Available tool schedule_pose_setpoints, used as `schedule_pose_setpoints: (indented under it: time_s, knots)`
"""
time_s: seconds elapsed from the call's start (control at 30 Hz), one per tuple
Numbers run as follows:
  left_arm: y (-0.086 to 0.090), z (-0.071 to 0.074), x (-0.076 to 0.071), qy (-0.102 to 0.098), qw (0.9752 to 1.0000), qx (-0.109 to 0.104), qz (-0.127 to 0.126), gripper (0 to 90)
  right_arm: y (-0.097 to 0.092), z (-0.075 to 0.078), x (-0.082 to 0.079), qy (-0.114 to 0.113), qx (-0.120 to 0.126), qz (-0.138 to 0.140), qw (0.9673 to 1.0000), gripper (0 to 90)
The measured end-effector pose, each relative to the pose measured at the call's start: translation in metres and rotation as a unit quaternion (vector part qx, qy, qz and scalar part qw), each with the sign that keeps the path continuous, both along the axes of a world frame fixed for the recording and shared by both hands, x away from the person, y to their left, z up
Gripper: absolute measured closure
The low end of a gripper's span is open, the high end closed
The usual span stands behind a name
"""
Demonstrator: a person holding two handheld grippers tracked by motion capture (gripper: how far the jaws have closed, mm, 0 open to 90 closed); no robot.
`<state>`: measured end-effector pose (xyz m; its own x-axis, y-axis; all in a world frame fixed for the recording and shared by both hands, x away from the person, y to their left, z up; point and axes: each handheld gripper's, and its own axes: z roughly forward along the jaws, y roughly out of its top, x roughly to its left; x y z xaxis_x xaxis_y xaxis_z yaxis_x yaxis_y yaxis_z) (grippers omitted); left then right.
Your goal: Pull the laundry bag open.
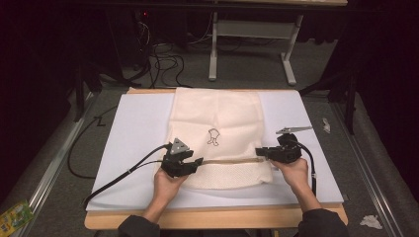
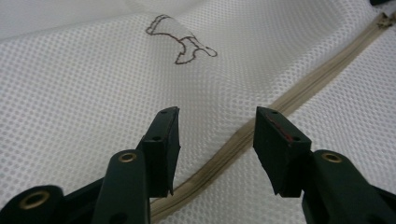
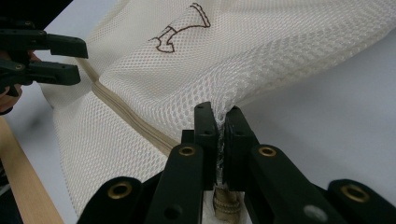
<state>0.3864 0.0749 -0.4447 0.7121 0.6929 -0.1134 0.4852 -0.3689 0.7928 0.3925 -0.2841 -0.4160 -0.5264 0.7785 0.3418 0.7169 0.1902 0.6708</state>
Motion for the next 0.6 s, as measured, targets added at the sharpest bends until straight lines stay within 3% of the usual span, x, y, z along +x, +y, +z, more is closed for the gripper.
schedule_pose_setpoints:
  time_s: [0.23, 0.33, 0.6]
  knots:
    - [-0.018, 0.005, -0.002, 0.001, 0.9997, 0.000, -0.023, 51.2, 0.001, 0.000, 0.001, -0.001, -0.001, 0.001, 1.0000, 87.6]
    - [-0.025, 0.006, -0.001, 0.004, 0.9996, -0.010, -0.026, 51.8, 0.001, -0.001, 0.002, 0.003, 0.000, 0.000, 1.0000, 87.6]
    - [-0.036, 0.007, 0.001, 0.008, 0.9995, -0.006, -0.030, 53.7, 0.005, -0.002, 0.004, 0.001, -0.001, 0.002, 1.0000, 87.6]
